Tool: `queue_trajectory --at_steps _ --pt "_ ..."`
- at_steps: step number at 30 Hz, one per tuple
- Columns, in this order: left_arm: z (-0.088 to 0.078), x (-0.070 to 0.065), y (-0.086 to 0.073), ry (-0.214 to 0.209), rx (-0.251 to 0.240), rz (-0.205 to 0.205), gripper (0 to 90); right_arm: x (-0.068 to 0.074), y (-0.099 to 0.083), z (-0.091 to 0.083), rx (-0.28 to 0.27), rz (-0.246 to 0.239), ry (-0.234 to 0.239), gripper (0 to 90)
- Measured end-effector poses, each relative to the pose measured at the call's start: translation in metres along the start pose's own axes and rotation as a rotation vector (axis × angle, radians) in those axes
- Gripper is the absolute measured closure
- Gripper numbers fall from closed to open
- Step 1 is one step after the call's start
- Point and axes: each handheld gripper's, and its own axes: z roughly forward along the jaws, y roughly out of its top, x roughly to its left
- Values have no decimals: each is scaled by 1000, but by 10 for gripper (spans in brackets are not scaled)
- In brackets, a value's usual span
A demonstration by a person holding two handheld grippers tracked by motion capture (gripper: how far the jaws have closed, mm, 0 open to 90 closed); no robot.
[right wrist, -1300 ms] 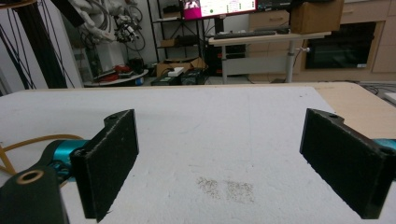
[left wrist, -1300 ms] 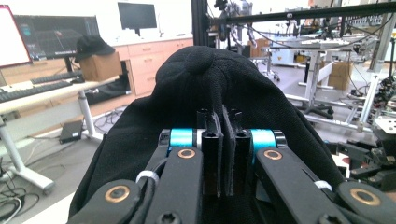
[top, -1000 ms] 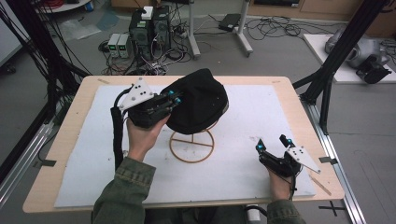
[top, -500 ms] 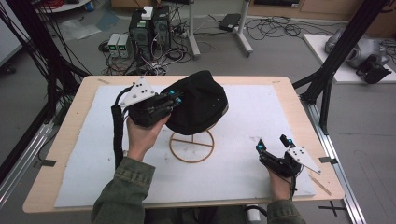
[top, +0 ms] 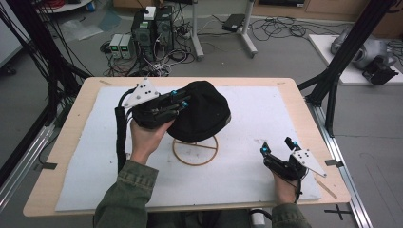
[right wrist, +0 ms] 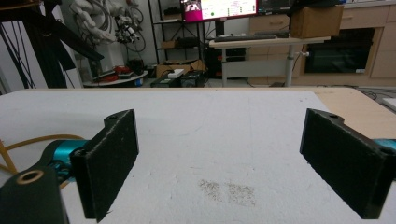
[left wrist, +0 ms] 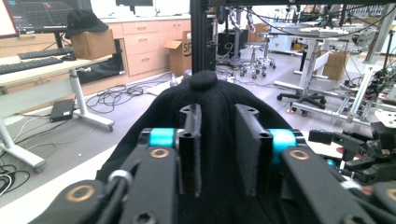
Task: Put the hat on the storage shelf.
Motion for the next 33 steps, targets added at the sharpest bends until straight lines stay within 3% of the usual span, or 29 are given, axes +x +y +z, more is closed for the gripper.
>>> queue_trajectory --at_steps 4,5,16,25,33 --pt "0 -1 -1 5 -15 -13 589 0 0 -1 2 -2 -2 108" --pt "0 0 -1 9 -19 -15 521 0 0 -1 1 -3 -4 108" --pt "-5 4 -3 11 -37 -43 476 0 0 0 1 -10 -5 108" --pt "-14 5 -5 48 -54 -30 428 2 0 -1 11 -1 -7 108" --pt "-35 10 -10 112 -80 -26 389 0 0 -1 11 -2 -16 108"
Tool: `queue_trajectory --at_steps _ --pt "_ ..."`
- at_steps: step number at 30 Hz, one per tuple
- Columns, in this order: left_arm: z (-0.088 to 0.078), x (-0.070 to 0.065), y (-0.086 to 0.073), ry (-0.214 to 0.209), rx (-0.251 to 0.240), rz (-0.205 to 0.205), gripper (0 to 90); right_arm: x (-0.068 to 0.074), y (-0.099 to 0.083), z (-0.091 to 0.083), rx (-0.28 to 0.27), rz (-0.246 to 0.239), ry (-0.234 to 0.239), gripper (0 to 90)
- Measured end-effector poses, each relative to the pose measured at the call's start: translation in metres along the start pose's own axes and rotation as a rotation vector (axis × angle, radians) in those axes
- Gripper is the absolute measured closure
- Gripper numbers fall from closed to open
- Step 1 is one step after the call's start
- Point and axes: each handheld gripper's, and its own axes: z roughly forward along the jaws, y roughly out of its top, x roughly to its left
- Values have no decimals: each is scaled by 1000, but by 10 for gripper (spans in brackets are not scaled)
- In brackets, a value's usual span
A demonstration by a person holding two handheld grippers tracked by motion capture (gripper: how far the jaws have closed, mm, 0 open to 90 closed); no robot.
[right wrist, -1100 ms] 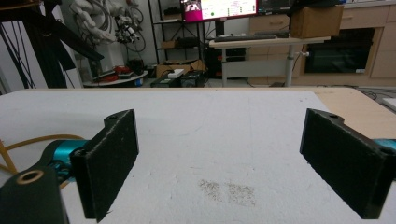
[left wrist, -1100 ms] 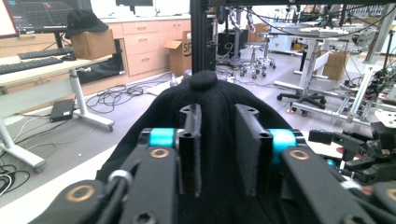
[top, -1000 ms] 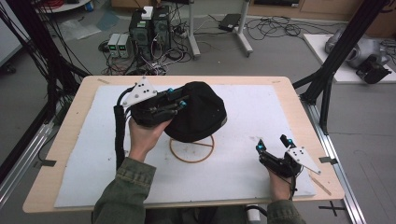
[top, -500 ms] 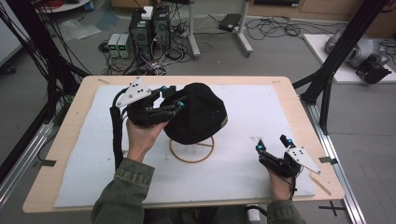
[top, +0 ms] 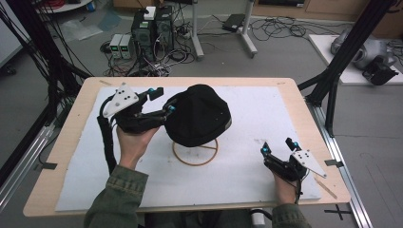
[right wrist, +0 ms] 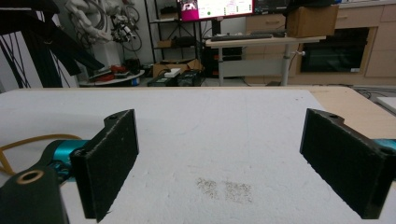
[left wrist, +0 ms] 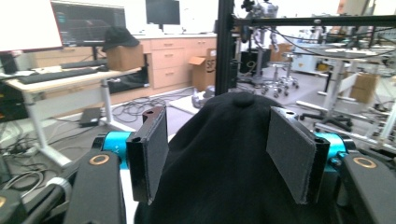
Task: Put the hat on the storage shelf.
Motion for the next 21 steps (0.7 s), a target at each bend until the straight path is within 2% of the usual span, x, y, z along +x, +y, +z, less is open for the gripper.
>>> queue_trajectory --at_steps 2,3,4,9,11,13,16,18,19,21 --pt "-6 4 -2 13 -5 -6 375 0 0 0 -1 0 -3 108" --pt "-12 8 -4 35 -11 -10 360 0 0 0 -2 -2 -3 108" --pt "-12 8 -4 35 -11 -10 345 0 0 0 -2 -2 -3 108" --pt "-24 15 -10 89 -15 -31 290 0 0 0 -1 -14 -3 108" --pt "-29 18 -14 125 -11 -40 262 1 0 0 5 -8 -2 108" --pt "-35 19 -18 164 -4 -25 245 1 0 1 1 -10 -3 108" --pt "-44 21 -24 237 0 -7 208 2 0 1 3 -9 -3 108" --pt "-54 25 -30 290 -7 -14 180 3 0 1 7 -15 -2 108" --pt "-54 25 -30 290 -7 -14 174 3 0 1 7 -15 -2 108" --pt "-60 27 -34 324 -17 -17 160 2 -1 2 4 -22 0 108"
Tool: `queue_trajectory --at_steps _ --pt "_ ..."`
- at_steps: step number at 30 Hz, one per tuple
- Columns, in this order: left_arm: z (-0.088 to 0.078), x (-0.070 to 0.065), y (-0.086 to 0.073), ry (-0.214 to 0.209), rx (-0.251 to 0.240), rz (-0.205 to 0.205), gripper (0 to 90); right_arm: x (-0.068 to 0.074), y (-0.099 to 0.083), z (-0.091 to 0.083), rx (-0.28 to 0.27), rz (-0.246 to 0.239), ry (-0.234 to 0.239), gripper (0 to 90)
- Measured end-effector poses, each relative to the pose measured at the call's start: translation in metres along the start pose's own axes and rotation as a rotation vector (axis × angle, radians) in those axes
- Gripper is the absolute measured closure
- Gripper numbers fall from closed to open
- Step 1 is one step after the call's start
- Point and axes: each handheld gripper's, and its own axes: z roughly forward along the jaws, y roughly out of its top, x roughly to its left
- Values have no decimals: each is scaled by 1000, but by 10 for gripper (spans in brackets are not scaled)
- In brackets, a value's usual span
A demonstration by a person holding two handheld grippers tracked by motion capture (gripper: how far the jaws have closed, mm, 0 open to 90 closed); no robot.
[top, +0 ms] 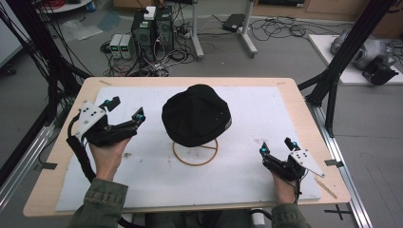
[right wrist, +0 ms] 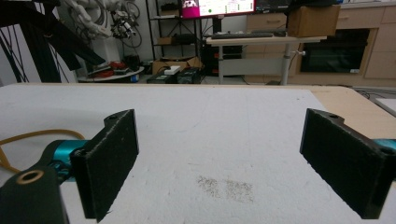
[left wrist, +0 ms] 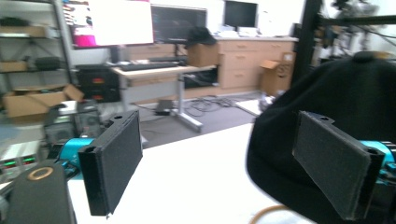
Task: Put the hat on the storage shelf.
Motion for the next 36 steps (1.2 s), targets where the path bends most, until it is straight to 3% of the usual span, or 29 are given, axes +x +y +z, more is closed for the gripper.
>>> queue_trajectory --at_steps 4,10,18,23,32,36 --pt "-10 9 -11 61 -12 -3 141 1 0 0 6 5 4 108" --pt "-22 13 -33 139 -6 43 129 2 0 0 5 6 2 108" --pt "-36 16 -63 264 -79 47 129 2 0 0 -11 6 4 108" --pt "-45 22 -82 305 -89 27 134 1 -1 -1 -19 3 6 108" --pt "-63 23 -105 420 -111 68 135 2 0 -2 -23 10 4 108" --pt "-66 26 -114 440 -88 33 137 3 0 -2 -23 5 -1 108"
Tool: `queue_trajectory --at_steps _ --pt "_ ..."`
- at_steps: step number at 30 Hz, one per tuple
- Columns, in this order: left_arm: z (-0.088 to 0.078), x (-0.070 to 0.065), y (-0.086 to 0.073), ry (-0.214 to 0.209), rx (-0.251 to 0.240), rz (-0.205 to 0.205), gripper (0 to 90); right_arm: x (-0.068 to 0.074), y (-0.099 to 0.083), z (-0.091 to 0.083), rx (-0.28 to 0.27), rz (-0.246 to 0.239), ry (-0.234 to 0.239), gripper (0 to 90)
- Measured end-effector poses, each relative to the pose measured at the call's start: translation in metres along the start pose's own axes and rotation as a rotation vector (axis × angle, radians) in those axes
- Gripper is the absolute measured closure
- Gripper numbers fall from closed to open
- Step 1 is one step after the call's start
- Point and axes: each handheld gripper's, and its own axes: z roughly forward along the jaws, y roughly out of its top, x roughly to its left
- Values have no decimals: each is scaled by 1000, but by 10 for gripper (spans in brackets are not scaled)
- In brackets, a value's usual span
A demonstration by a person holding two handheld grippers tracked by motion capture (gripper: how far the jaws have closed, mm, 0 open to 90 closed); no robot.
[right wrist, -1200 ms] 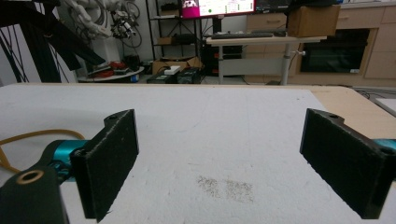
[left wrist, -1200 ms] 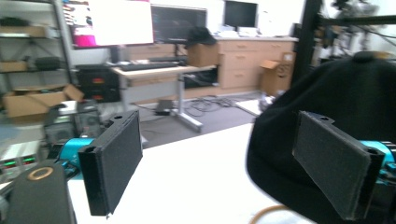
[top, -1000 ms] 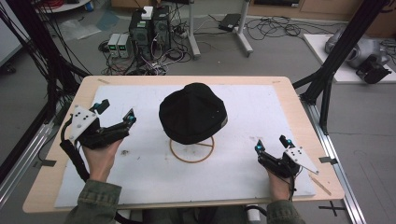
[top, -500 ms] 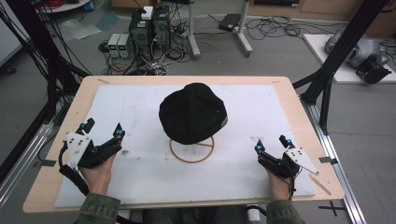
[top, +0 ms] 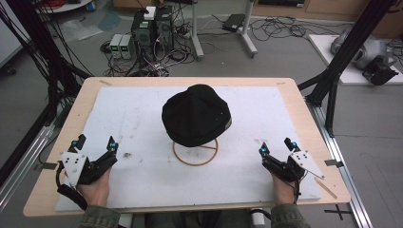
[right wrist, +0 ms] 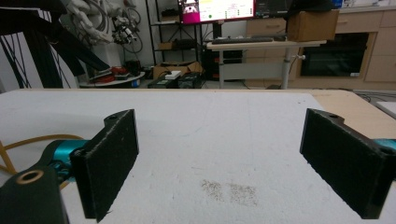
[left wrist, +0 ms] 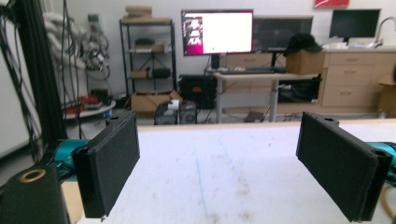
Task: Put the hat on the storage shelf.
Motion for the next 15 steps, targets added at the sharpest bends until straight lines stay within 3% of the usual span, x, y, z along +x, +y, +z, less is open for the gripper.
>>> queue_trajectory --at_steps 3,6,9,13,15 --pt "-1 5 -7 30 44 -50 137 2 0 -1 1 1 0 108" --pt "-3 5 -16 38 63 -31 137 2 -1 -1 1 -2 0 108" --pt "-3 9 -19 19 78 -52 137 3 -1 -1 1 -7 -1 108" --pt "-2 11 -18 28 30 -69 137 3 0 -2 -3 -4 0 108" --pt "-2 11 -18 28 30 -64 137 3 -1 -2 3 -3 4 108"
